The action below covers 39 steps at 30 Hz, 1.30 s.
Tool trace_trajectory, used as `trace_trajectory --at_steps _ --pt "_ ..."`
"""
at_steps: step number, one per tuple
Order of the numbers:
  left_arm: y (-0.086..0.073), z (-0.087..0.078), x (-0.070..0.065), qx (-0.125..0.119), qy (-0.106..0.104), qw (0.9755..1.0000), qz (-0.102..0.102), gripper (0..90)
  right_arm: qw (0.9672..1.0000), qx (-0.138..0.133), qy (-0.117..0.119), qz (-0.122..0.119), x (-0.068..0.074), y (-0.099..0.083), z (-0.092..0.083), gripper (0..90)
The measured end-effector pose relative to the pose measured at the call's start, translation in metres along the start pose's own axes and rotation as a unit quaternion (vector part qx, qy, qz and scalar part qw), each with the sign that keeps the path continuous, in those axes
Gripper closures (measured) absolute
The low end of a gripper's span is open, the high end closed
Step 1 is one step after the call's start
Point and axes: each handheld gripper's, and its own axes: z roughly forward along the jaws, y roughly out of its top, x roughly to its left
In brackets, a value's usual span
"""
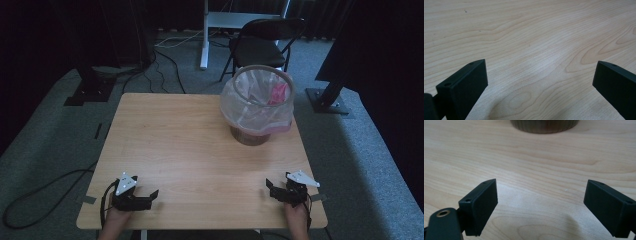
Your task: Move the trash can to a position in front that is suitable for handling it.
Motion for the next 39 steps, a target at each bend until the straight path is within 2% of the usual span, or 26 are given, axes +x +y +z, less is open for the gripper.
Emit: trace_trajectory --at_steps 3,5,6,15,20,23,32,35,39 --pt "0.001 0.002 0.001 0.004 -0.012 0.9999 0.001 0.0 0.9996 0.018 0.001 -0.021 0.004 0.001 0.004 11.2" --pt "0.002 0.003 0.001 0.005 -0.020 0.9998 0.003 0.0 0.9994 0.026 0.002 -0.024 0.004 0.002 0.005 11.2" --pt "0.004 0.006 0.000 0.008 -0.021 0.9997 0.006 0.0 0.9989 0.036 0.011 -0.028 0.004 0.003 0.007 11.2" --pt "0.016 0.023 -0.003 0.016 -0.035 0.9990 0.021 0.0 0.9987 0.037 0.028 -0.022 0.002 0.008 0.011 11.2" --pt "0.026 0.036 -0.005 0.012 -0.046 0.9986 0.023 0.0 0.9991 0.018 0.037 -0.007 -0.003 0.013 0.011 11.2" --pt "0.032 0.041 -0.007 0.011 -0.049 0.9984 0.024 0.0 0.9994 0.001 0.033 0.003 -0.007 0.017 0.009 11.2" --pt "0.058 0.065 -0.013 0.000 -0.048 0.9984 0.031 0.0 0.9993 -0.026 0.011 0.026 -0.022 0.031 0.009 11.2" --pt "0.067 0.071 -0.015 -0.013 -0.047 0.9984 0.027 0.0 0.9991 -0.032 0.002 0.027 -0.027 0.036 0.011 11.2" --pt "0.082 0.081 -0.012 -0.016 -0.044 0.9986 0.025 0.0 0.9985 -0.043 -0.007 0.033 -0.036 0.044 0.013 11.2"
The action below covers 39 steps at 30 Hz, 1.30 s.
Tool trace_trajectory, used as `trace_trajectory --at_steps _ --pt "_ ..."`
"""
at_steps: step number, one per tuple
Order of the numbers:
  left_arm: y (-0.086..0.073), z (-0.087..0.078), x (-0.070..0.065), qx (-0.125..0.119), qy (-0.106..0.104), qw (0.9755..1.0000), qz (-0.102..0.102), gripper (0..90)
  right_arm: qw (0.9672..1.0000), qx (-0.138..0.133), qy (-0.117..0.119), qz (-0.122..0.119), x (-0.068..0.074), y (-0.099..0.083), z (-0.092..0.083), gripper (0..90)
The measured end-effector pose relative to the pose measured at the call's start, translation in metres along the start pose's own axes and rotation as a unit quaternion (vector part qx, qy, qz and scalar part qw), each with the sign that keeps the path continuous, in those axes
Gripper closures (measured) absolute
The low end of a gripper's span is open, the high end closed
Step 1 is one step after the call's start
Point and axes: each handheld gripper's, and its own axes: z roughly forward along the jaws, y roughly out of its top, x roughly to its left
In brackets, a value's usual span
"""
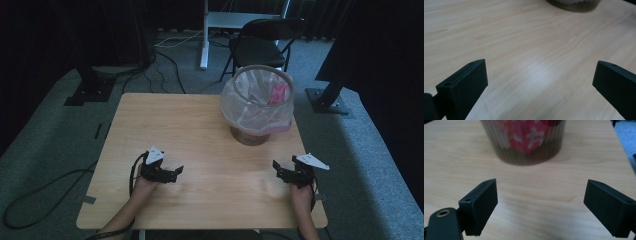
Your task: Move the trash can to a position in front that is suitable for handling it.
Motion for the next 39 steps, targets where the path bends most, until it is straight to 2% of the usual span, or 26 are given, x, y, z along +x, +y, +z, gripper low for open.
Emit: trace_trajectory --at_steps 7,14,24,30,39 --pt "0.025 0.017 0.003 -0.007 0.000 1.0000 -0.004 0.0 0.9994 -0.021 -0.017 0.020 -0.016 0.016 0.001 11.2" --pt "0.047 0.044 -0.010 -0.009 -0.006 0.9999 0.010 0.0 0.9988 -0.037 -0.027 0.020 -0.022 0.035 0.001 11.2" --pt "0.074 0.077 -0.021 -0.014 -0.015 0.9998 0.008 0.0 0.9980 -0.039 -0.039 0.030 -0.035 0.056 0.016 11.2" --pt "0.098 0.099 -0.023 -0.018 -0.007 0.9998 0.008 0.0 0.9967 -0.044 -0.051 0.045 -0.046 0.072 0.028 11.2" --pt "0.131 0.118 -0.021 -0.026 0.010 0.9995 0.013 0.0 0.9959 -0.036 -0.067 0.050 -0.058 0.088 0.042 11.2"
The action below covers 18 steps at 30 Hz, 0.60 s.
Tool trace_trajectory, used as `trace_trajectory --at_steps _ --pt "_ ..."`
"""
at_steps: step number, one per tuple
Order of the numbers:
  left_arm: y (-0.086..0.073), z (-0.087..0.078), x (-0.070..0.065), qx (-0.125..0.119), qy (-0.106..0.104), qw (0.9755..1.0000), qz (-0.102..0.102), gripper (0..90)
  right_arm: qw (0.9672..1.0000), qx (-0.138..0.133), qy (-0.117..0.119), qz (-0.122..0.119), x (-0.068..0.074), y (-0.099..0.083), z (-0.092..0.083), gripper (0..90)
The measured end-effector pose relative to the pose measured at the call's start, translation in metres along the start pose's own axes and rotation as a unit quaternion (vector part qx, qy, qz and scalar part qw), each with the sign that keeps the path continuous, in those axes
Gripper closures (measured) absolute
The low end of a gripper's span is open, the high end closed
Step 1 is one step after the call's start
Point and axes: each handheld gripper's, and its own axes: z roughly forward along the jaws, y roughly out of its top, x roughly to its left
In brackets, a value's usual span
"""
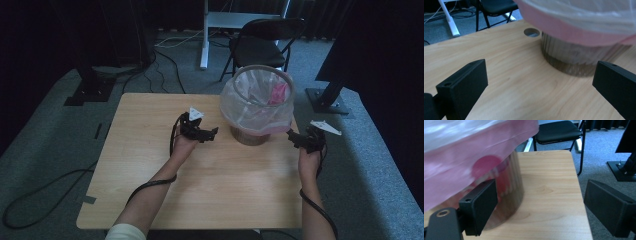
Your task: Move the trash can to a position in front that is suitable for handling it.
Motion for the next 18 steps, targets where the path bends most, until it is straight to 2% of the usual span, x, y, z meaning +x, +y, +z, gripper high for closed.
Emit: trace_trajectory --at_steps 3,5,9,12,13,18 --pt "0.016 0.009 0.002 0.000 0.004 1.0000 0.000 0.0 0.9999 0.003 -0.014 0.006 -0.006 0.009 0.010 11.2" --pt "0.020 0.011 0.004 0.000 0.005 1.0000 -0.001 0.0 0.9998 0.004 -0.019 0.006 -0.008 0.012 0.012 11.2" --pt "0.036 0.020 0.013 0.004 0.024 0.9997 -0.004 0.0 0.9993 0.004 -0.035 0.013 -0.015 0.030 0.020 11.2" --pt "0.041 0.022 0.016 0.001 0.034 0.9994 -0.009 0.0 0.9990 0.004 -0.042 0.013 -0.015 0.038 0.024 11.2" --pt "0.045 0.025 0.020 -0.001 0.036 0.9992 -0.018 0.0 0.9990 0.001 -0.040 0.018 -0.015 0.045 0.027 11.2" --pt "0.051 0.033 0.021 0.006 0.045 0.9989 -0.012 0.0 0.9990 0.007 -0.041 0.014 -0.013 0.054 0.036 11.2"
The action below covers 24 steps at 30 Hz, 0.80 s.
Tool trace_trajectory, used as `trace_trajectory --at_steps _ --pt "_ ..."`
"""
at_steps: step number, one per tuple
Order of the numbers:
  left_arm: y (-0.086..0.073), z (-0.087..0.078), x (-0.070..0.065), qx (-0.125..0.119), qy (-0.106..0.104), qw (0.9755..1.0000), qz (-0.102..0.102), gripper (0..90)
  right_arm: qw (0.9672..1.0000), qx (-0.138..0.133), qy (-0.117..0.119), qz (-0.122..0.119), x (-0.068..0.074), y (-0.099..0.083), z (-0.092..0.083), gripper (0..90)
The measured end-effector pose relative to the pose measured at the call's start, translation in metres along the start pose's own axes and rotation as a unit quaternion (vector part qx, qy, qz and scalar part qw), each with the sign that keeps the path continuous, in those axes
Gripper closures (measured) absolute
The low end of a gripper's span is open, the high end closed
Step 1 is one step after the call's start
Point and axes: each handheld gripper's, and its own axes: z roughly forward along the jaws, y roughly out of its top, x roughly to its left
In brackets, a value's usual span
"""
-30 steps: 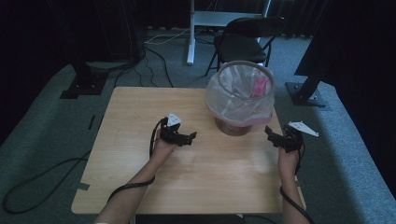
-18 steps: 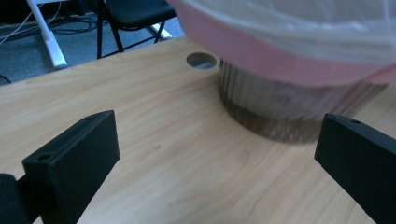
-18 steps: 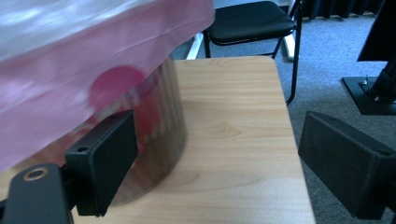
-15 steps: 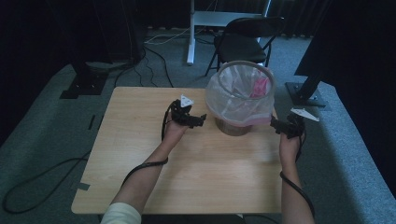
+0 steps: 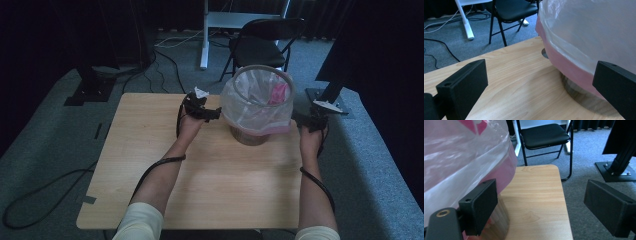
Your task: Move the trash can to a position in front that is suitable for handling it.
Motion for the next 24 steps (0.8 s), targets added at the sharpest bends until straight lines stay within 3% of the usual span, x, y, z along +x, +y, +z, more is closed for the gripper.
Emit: trace_trajectory --at_steps 5,9,12,13,16,19,24 --pt "0.007 0.013 -0.004 0.017 -0.001 0.9999 0.004 0.0 0.9998 0.019 0.004 -0.001 0.002 0.008 0.014 11.2" --pt "0.012 0.018 -0.008 0.015 -0.009 0.9999 0.002 0.0 0.9994 0.028 0.003 -0.018 0.005 0.011 0.023 11.1" --pt "0.015 0.020 -0.011 0.011 -0.017 0.9998 0.004 0.0 0.9995 0.030 0.006 -0.011 0.004 0.013 0.026 11.1" --pt "0.016 0.021 -0.013 0.008 -0.022 0.9997 0.004 0.0 0.9995 0.027 0.017 0.000 0.003 0.016 0.027 11.1" --pt "0.018 0.023 -0.014 0.012 -0.025 0.9996 0.002 0.0 0.9994 0.025 0.025 -0.003 0.004 0.019 0.028 11.1" --pt "0.023 0.024 -0.015 0.013 -0.028 0.9995 0.012 0.0 0.9985 0.020 0.051 0.001 0.005 0.023 0.030 11.6" --pt "0.027 0.023 -0.016 0.016 -0.036 0.9990 0.022 0.0 0.9979 0.023 0.061 0.000 0.004 0.024 0.031 11.5"
